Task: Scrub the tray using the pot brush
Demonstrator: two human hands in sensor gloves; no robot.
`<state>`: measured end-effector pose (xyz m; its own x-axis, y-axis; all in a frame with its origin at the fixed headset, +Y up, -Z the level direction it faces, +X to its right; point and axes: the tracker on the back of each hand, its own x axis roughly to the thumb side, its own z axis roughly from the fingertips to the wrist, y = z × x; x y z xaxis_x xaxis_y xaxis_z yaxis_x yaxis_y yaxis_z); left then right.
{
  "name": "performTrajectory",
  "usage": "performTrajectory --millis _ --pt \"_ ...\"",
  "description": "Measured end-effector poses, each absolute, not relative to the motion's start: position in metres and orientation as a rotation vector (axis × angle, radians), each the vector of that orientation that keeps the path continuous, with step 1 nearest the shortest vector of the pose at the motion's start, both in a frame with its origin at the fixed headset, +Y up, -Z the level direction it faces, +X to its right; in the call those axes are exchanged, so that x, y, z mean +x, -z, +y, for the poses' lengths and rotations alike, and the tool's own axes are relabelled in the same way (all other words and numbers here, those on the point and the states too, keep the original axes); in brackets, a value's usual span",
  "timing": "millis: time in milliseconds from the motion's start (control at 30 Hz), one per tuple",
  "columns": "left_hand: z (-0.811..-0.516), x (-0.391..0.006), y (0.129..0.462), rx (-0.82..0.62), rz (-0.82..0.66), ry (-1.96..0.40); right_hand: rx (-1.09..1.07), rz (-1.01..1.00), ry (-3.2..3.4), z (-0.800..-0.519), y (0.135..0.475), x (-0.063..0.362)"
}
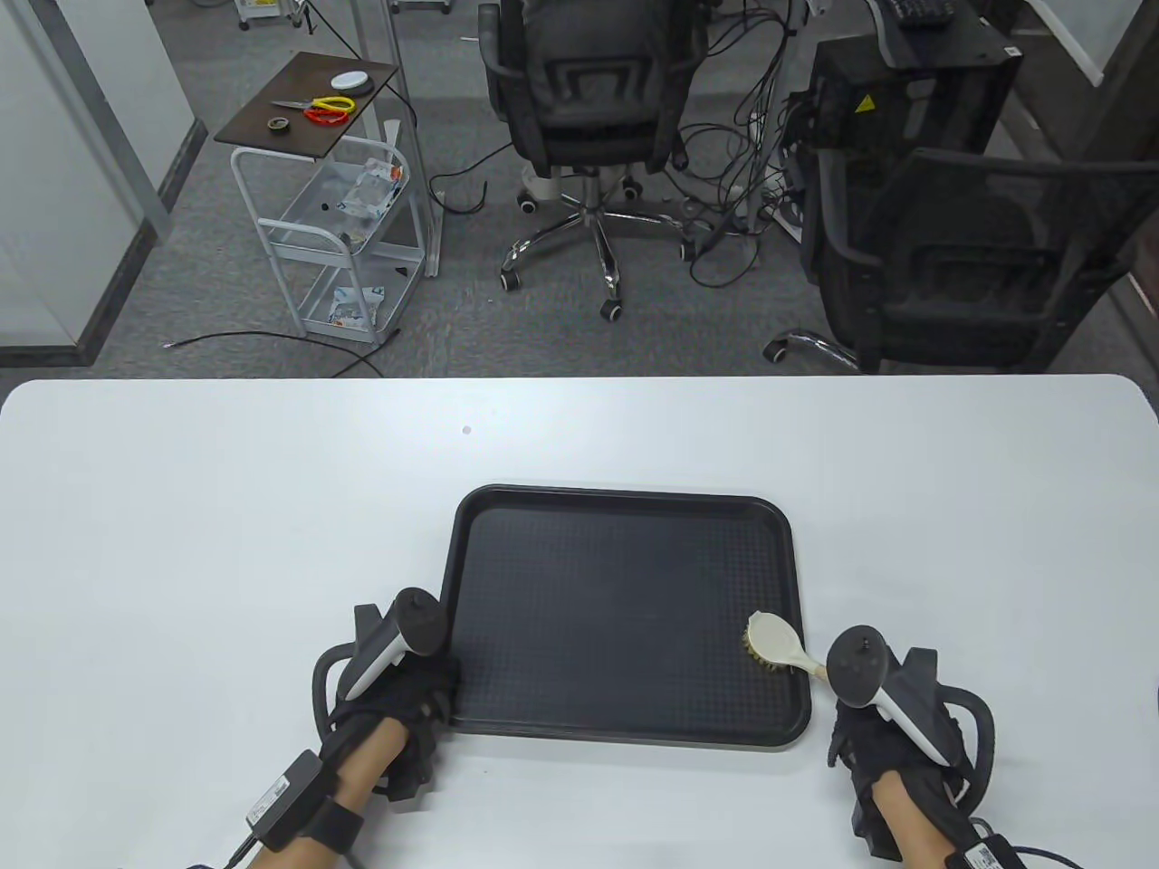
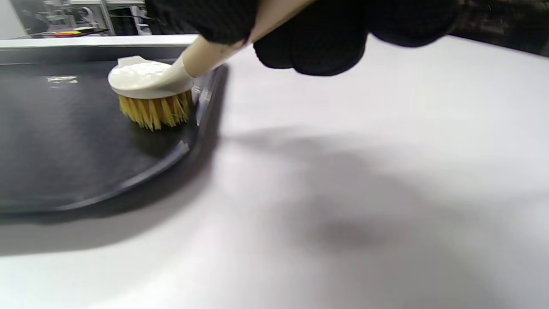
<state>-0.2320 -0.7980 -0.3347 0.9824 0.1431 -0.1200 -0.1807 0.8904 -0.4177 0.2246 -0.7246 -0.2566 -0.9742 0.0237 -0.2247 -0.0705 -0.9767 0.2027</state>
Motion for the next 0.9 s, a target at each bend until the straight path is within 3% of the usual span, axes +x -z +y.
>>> performTrajectory --millis 267,533,700,900 --pt "-0.798 -0.232 0.335 -0.441 0.087 -0.168 0.066 0.138 -3.026 -0.702 0.263 0.119" --pt "-0.798 -0.232 0.335 -0.441 0.086 -0.168 0.335 0.185 -2.97 -0.721 0.271 0.017" --pt "-0.798 -0.232 0.335 -0.443 0.086 -0.166 0.398 0.247 -2.992 -0.739 0.272 -0.012" --pt "-0.798 -0.232 0.335 -0.442 0.086 -0.167 0.395 0.196 -2.996 -0.745 0.269 -0.003"
